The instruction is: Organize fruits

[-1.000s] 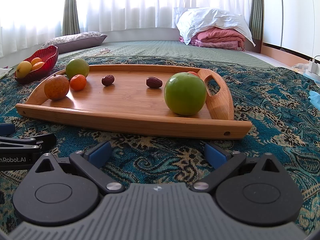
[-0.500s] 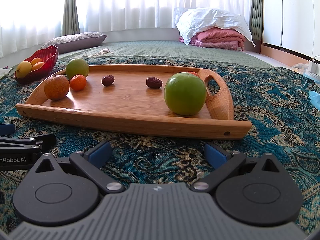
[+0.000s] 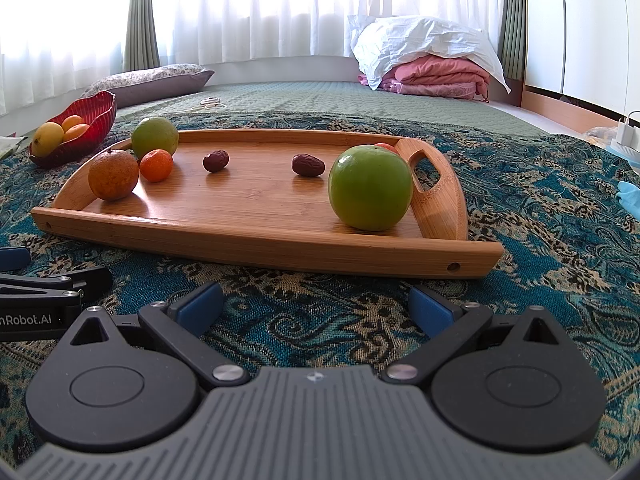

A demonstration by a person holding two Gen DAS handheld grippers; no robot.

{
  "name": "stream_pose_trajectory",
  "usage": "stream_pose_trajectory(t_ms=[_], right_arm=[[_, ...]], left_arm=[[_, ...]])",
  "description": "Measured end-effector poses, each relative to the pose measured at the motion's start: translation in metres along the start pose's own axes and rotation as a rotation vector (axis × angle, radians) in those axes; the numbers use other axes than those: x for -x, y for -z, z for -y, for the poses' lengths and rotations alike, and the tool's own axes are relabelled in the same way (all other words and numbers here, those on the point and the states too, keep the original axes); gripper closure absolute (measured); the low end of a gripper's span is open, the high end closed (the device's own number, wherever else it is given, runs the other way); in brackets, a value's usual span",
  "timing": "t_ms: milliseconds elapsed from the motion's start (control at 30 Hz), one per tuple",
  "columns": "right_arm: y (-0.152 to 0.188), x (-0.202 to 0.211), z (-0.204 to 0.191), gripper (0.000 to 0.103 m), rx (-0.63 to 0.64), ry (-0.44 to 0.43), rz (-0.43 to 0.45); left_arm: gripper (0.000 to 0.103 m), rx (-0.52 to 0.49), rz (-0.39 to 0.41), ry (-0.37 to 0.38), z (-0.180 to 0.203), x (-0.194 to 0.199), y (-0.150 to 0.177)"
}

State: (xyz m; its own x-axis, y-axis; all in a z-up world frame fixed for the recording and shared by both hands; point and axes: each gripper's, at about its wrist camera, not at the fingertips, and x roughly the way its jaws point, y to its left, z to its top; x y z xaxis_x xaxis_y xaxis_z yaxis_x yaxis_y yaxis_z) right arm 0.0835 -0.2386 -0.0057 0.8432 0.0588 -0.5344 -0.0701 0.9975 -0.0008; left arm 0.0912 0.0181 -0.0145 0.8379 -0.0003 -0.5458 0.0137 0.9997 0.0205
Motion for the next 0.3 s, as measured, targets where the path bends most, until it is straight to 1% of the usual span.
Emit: stream_pose_trajectory(t_ms=[300], right_arm=[[0.0, 0.0, 0.0, 0.0, -0.001, -0.001, 0.0]], left_arm=[[0.0, 0.001, 0.0, 0.001, -0.0001, 0.0008, -0.0004]])
